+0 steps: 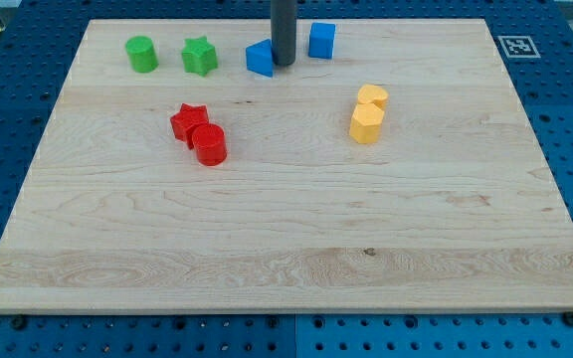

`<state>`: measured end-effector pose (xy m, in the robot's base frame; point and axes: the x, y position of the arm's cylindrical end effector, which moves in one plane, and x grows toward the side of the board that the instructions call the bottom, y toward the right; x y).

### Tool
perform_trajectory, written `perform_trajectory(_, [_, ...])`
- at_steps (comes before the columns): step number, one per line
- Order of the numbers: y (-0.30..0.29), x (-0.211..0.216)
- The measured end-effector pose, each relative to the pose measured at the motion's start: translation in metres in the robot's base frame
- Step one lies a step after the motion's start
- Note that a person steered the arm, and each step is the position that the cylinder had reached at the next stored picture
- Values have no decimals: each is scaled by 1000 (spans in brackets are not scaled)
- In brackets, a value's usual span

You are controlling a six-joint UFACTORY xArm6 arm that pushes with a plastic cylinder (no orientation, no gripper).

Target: Slide the blue cube down a bit

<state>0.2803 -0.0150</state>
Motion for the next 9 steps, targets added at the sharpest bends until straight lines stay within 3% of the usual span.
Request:
perform_trajectory(2, [-10, 0])
perform_trajectory(5, [142, 13])
perform_trajectory(7, [146, 13])
perform_trajectory(9, [145, -23])
